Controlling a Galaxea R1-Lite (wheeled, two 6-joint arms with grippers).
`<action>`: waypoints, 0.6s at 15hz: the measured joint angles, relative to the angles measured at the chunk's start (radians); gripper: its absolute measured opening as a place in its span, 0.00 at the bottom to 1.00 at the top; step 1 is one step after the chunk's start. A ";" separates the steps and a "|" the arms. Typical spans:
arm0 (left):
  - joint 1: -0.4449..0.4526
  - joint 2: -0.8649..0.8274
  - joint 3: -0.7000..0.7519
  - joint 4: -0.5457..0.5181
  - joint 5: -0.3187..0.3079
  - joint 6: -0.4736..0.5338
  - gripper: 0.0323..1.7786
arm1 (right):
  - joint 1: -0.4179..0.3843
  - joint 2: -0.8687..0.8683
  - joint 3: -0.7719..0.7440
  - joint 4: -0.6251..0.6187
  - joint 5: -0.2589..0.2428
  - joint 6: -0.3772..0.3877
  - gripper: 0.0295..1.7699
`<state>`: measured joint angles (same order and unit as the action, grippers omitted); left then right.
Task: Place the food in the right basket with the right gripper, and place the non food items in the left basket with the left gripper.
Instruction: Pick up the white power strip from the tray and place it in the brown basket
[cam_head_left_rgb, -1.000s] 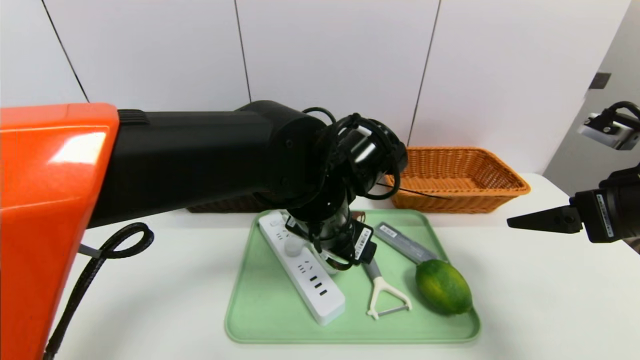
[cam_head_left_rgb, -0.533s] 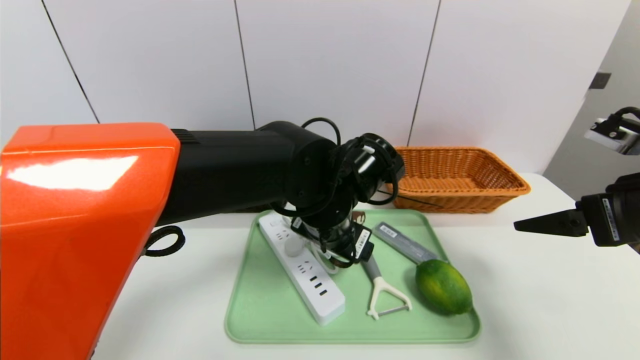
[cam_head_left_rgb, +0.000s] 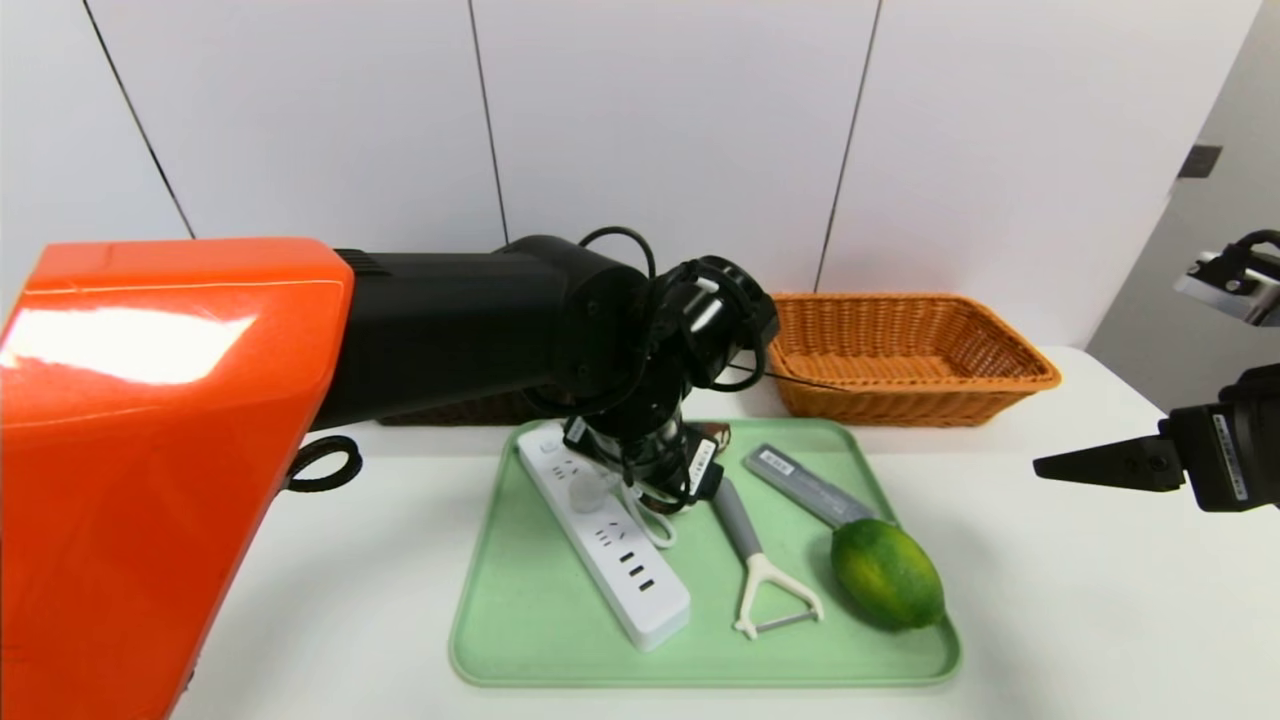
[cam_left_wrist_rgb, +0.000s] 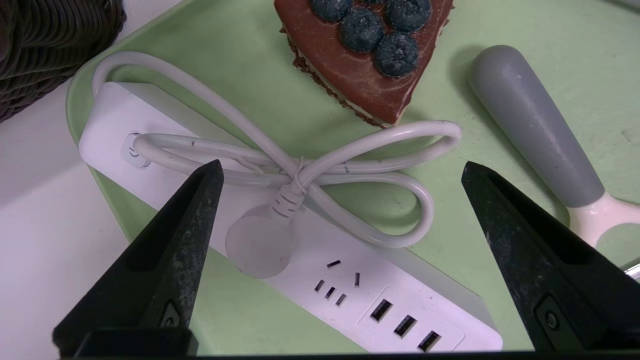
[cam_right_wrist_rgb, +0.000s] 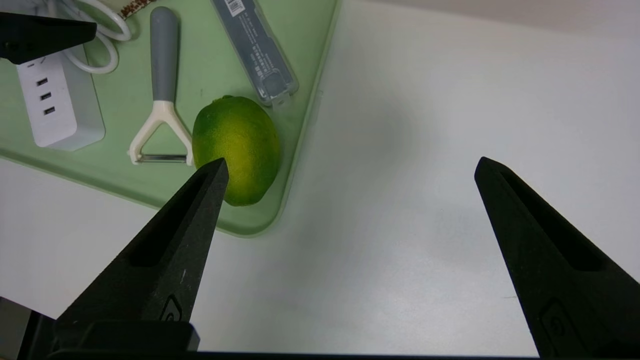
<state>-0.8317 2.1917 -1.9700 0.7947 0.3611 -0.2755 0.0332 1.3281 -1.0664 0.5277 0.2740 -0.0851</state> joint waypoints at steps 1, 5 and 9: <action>0.002 0.004 0.000 0.000 0.000 -0.001 0.95 | 0.000 -0.002 0.001 0.000 0.002 0.000 0.96; 0.008 0.027 0.000 -0.013 0.001 -0.001 0.95 | 0.000 -0.004 0.003 0.001 0.016 0.001 0.96; 0.011 0.055 0.000 -0.015 0.000 0.000 0.95 | 0.000 -0.004 0.003 0.001 0.016 0.001 0.96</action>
<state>-0.8206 2.2466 -1.9700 0.7798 0.3613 -0.2760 0.0332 1.3243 -1.0636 0.5291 0.2896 -0.0836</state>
